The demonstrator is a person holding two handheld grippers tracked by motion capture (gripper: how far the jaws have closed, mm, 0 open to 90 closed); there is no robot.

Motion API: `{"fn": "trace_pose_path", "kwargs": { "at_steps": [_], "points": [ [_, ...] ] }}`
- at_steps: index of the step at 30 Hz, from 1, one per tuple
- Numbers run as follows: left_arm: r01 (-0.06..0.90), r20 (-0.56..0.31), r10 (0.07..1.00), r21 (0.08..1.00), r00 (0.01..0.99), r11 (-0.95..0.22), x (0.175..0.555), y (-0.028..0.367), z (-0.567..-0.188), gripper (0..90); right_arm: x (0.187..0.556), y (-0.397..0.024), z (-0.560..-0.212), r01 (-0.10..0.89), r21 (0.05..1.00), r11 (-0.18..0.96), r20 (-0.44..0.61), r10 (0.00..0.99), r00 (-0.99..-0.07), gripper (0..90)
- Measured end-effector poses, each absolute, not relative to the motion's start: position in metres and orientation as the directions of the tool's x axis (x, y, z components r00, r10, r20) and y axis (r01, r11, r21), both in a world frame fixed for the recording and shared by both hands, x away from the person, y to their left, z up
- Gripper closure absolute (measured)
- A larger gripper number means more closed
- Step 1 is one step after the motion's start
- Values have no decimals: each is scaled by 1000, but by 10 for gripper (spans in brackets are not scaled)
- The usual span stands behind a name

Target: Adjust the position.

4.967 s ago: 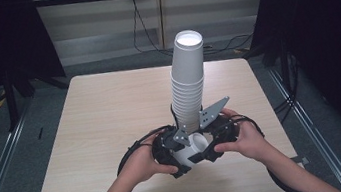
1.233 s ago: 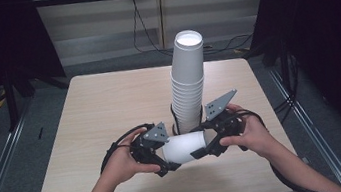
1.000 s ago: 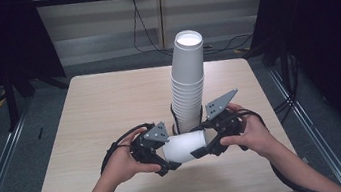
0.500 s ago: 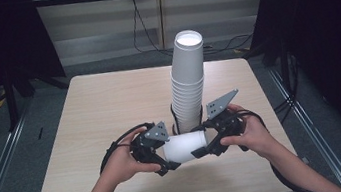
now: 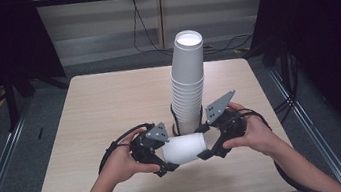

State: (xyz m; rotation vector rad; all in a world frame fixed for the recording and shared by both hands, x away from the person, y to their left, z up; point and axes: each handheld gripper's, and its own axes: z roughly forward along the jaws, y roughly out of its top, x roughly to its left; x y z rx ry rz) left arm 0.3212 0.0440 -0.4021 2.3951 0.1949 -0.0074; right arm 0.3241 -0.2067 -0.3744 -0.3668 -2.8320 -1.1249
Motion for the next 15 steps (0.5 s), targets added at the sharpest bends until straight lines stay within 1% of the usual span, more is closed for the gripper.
{"fn": "trace_pose_path", "kwargs": {
  "at_steps": [3, 7, 12, 15],
  "points": [
    [145, -59, 141, 653, 988, -743, 320, 42, -402, 126, 323, -205, -372, 222, 648, 729, 124, 186, -975, 167],
    [134, -60, 125, 640, 990, -757, 320, 41, -402, 126, 322, -204, -368, 201, 614, 764, 109, 170, -979, 164],
    [136, -50, 135, 624, 990, -769, 321, 39, -402, 126, 323, -203, -364, 183, 578, 795, 93, 159, -983, 164],
    [129, -45, 128, 615, 991, -778, 322, 39, -401, 126, 322, -202, -363, 191, 563, 804, 106, 160, -982, 164]
  ]
}}
